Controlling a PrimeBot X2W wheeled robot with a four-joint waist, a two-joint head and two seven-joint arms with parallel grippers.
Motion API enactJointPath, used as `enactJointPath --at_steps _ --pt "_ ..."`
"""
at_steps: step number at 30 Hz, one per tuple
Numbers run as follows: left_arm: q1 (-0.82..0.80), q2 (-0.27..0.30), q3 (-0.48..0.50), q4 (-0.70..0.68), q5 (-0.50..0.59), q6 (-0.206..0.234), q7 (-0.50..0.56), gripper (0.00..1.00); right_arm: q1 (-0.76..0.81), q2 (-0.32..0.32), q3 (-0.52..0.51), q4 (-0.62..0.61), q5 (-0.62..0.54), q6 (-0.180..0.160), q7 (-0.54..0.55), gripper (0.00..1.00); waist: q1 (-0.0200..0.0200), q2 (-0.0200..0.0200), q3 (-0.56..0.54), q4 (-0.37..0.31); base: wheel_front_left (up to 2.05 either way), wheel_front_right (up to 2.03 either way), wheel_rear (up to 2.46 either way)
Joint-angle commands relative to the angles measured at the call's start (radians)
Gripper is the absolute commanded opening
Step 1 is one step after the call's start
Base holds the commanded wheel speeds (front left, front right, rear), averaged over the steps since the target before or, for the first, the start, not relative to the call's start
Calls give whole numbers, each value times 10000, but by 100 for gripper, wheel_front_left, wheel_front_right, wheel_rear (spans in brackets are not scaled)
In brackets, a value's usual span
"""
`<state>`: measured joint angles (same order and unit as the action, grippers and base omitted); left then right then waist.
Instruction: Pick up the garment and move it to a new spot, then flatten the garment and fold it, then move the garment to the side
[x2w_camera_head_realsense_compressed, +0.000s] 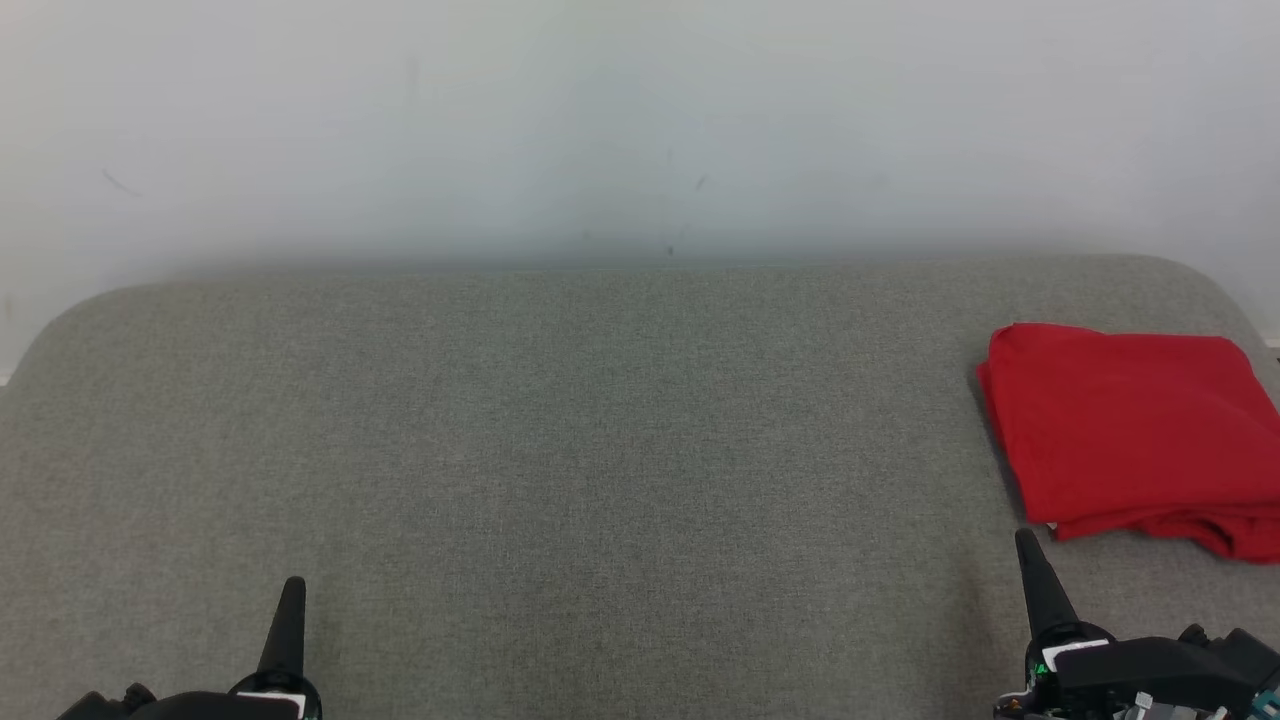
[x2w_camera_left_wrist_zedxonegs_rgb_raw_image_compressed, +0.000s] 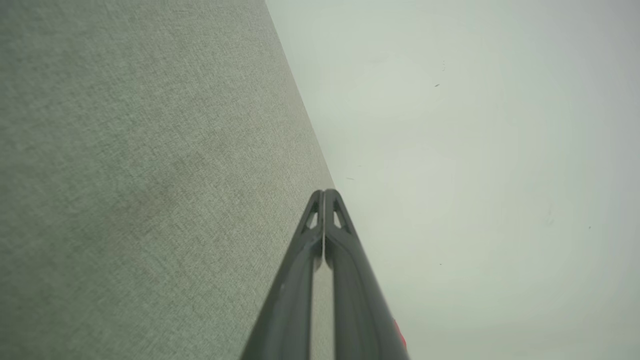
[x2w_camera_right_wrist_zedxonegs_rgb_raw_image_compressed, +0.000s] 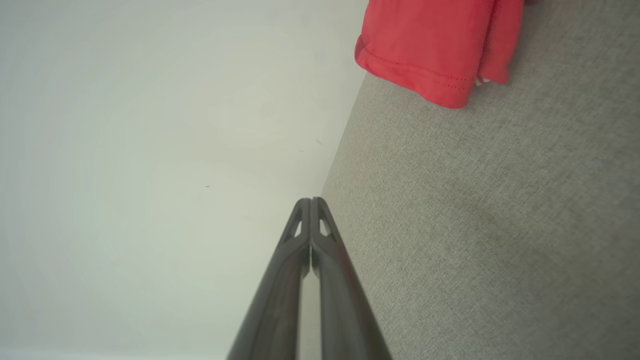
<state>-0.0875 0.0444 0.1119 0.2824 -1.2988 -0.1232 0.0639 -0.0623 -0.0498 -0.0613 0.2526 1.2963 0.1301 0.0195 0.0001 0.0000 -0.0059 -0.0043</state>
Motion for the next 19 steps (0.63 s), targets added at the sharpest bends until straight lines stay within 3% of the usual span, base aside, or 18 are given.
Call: enactJointPath --at_steps 1,19 --pt "-238 63 58 -24 -170 -31 65 0 -173 -7 -41 -75 166 8 63 0 -1 0 2 1 0 0 0" --pt "-486 71 115 67 -1546 -71 494 0 -246 -8 -214 -152 1595 9 267 0 -1 0 43 18 0 0 0"
